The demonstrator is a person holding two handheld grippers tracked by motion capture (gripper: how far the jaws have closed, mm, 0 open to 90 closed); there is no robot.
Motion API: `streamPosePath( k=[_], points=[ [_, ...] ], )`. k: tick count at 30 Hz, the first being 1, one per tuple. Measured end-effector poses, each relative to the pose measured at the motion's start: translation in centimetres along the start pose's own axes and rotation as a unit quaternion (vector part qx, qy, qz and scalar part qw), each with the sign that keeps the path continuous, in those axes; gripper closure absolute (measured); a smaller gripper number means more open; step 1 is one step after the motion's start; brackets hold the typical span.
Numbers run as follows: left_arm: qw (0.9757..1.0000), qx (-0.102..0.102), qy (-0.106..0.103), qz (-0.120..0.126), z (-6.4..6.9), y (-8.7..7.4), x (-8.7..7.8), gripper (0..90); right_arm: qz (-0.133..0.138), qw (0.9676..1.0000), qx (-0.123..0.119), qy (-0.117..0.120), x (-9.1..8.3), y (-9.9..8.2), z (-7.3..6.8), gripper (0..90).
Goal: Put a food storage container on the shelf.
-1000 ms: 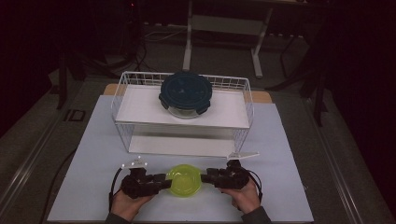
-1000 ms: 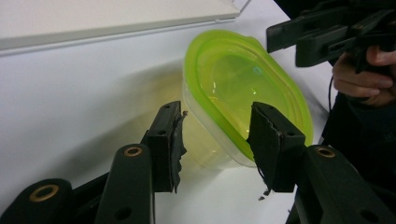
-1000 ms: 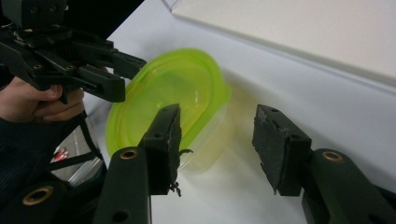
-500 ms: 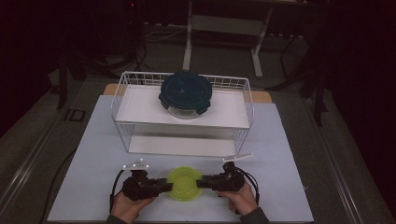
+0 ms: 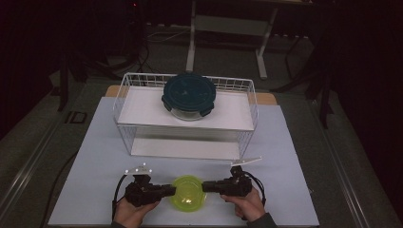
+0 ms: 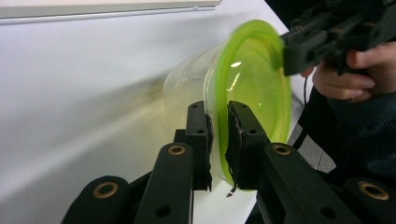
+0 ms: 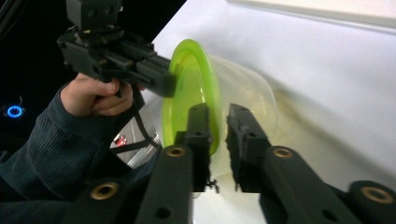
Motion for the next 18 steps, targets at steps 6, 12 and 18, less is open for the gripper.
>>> streamPosePath(
  k=[6, 12, 18],
  points=[
    [0.9999, -0.010, 0.010, 0.003, -0.1, -0.4, -0.2, 81.1, -0.014, 0.9997, -0.017, -0.009, 0.3, -0.7, -0.6, 66.7],
    [0.9997, -0.018, 0.009, 0.010, -0.2, -0.4, -0.2, 81.1, -0.018, 0.9997, -0.010, -0.017, 0.5, -1.3, -0.8, 65.1],
    [0.9988, -0.042, 0.014, 0.022, -0.5, -0.5, -0.3, 81.1, -0.028, 0.9995, -0.005, -0.017, 0.7, -2.0, -0.9, 66.6]
  ],
)
Point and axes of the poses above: each handheld gripper's, and its own axes: x roughly forward along the jaws, y roughly out of its top, z roughly to its right, the point moved 4 cm from there along x, roughly forward along the jaws, and after that the axes turned 9 degrees about z, right-handed, at the moved point
